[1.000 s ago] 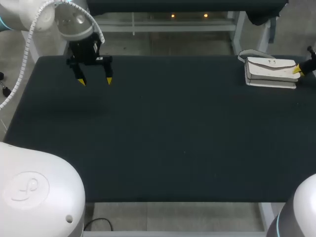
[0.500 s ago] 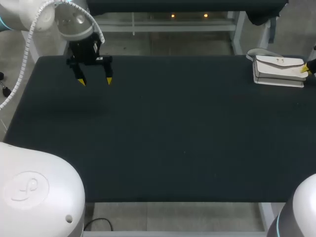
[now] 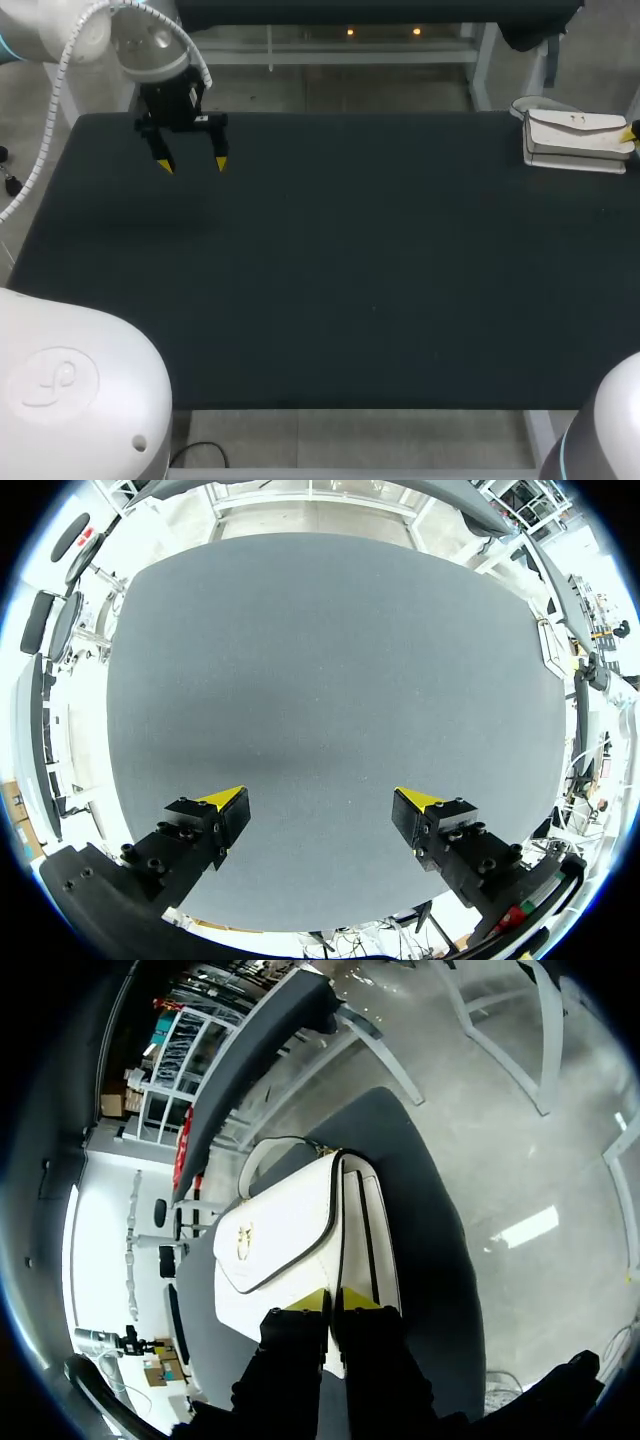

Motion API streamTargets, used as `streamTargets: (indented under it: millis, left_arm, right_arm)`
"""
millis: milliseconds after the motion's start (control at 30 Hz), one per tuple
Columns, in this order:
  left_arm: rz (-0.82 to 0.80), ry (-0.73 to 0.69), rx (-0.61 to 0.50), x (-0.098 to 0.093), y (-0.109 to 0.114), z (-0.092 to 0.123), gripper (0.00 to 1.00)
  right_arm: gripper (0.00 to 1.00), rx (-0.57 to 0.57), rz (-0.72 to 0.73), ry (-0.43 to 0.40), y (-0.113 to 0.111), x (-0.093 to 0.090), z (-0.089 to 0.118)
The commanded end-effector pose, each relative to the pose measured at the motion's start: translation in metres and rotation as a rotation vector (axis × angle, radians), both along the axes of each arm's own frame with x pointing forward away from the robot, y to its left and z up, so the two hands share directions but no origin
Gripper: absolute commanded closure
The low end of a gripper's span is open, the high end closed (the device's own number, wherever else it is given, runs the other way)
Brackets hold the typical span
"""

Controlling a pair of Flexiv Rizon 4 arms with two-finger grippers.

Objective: Pick up the bag, open it, inspect its contents, close it, and place it on the opposite side

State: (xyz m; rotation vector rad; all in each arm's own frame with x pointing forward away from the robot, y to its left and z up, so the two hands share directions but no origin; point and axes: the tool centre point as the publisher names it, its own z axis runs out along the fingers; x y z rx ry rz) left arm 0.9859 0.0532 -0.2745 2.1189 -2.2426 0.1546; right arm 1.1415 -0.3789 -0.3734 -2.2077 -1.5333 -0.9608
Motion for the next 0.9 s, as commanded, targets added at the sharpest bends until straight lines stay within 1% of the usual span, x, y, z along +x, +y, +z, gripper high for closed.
streamTargets:
  millis: [33, 133, 200, 400, 533, 667, 800, 900]
  left_arm:
    - [0.001, 0.0, 0.002, 0.0, -0.001, 0.0, 0.0]
    - [0.001, 0.0, 0.002, 0.0, -0.001, 0.0, 0.0]
    - [0.001, 0.0, 0.002, 0.0, -0.001, 0.0, 0.0]
    - [0.001, 0.0, 0.002, 0.0, -0.001, 0.0, 0.0]
    - [0.001, 0.0, 0.002, 0.0, -0.001, 0.0, 0.0]
    - [0.001, 0.0, 0.002, 0.0, -0.001, 0.0, 0.0]
    - [0.001, 0.0, 0.002, 0.0, -0.001, 0.0, 0.0]
    - [0.001, 0.0, 0.002, 0.0, -0.001, 0.0, 0.0]
  right_arm:
    - [0.0, 0.086, 0.265, 0.289, -0.001, 0.007, -0.001]
    - [0.0, 0.073, 0.256, 0.292, 0.0, 0.004, 0.001]
    - [0.0, 0.048, 0.24, 0.287, 0.0, 0.001, 0.008]
    - [0.0, -0.063, 0.196, 0.274, -0.007, -0.01, 0.036]
    - [0.0, -0.124, 0.186, 0.258, -0.009, -0.022, 0.056]
    - [0.0, -0.236, 0.159, 0.268, 0.0, -0.033, 0.074]
    - [0.0, -0.357, 0.114, 0.283, 0.01, -0.039, 0.087]
    - [0.0, -0.432, 0.075, 0.294, 0.023, -0.046, 0.096]
